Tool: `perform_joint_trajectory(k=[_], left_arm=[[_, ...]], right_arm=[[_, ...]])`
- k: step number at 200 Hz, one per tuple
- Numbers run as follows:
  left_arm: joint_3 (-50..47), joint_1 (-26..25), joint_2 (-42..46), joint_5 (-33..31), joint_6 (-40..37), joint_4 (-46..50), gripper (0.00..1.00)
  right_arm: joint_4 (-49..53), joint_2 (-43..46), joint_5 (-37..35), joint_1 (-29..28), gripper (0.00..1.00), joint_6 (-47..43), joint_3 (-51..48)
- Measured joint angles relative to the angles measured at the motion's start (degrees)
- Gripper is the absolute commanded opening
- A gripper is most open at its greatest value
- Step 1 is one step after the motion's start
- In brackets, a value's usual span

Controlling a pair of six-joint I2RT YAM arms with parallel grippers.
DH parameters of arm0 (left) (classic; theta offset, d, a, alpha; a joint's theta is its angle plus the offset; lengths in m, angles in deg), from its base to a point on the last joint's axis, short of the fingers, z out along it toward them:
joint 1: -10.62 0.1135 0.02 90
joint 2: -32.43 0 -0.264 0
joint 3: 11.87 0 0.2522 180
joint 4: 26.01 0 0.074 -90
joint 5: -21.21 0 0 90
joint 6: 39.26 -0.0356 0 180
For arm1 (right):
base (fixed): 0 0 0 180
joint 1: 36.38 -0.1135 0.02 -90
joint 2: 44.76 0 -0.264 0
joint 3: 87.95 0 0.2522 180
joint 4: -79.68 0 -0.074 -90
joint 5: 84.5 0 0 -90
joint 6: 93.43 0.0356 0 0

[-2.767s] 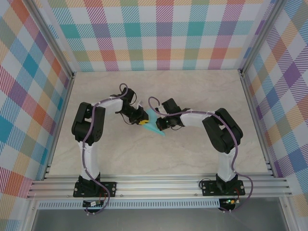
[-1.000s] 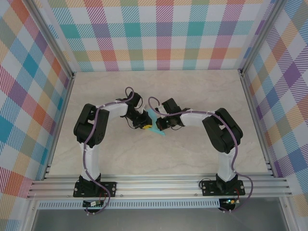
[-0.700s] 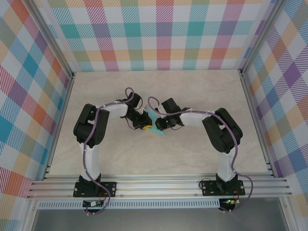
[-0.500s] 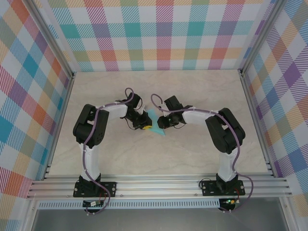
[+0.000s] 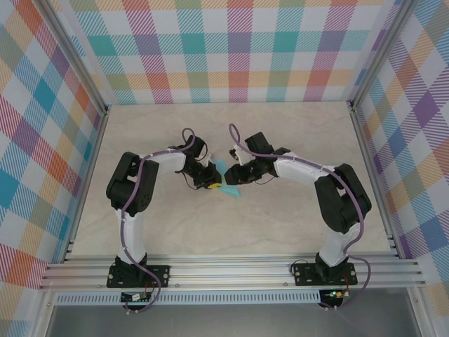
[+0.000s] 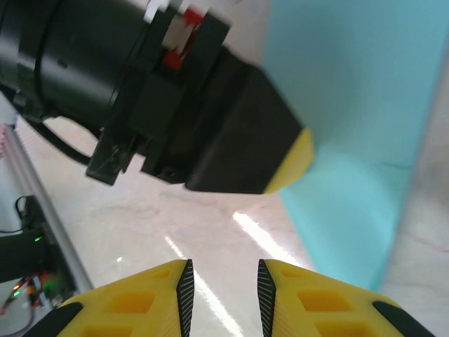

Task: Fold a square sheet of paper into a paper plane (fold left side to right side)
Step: Third fold the triangle at the center of the table.

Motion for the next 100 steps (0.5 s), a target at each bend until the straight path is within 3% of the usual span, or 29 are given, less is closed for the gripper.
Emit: perform_joint_trajectory(k=[100], left_arm=[[0.0,0.0,0.0,0.0,0.0,0.0,0.12]], right_arm=[[0.1,-6.2,0.6,0.6,0.31,1.0,-0.4]])
